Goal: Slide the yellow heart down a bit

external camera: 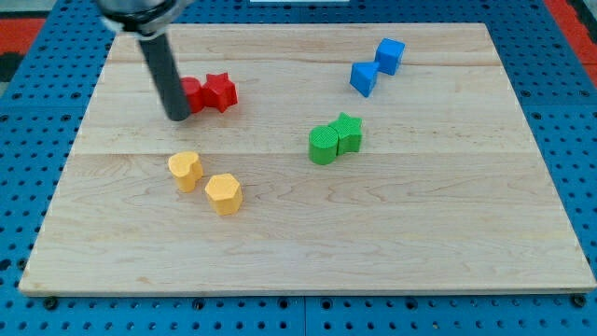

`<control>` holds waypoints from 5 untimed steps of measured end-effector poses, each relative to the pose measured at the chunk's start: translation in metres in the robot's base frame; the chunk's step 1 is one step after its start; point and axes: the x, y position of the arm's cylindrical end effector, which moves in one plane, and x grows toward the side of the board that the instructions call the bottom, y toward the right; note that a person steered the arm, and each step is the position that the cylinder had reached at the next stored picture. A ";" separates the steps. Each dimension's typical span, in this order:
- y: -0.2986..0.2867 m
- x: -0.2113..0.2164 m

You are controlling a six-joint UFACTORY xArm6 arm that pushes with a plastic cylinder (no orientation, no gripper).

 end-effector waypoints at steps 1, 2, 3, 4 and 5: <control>0.011 -0.003; -0.038 0.006; -0.024 0.055; 0.014 0.096; 0.023 0.098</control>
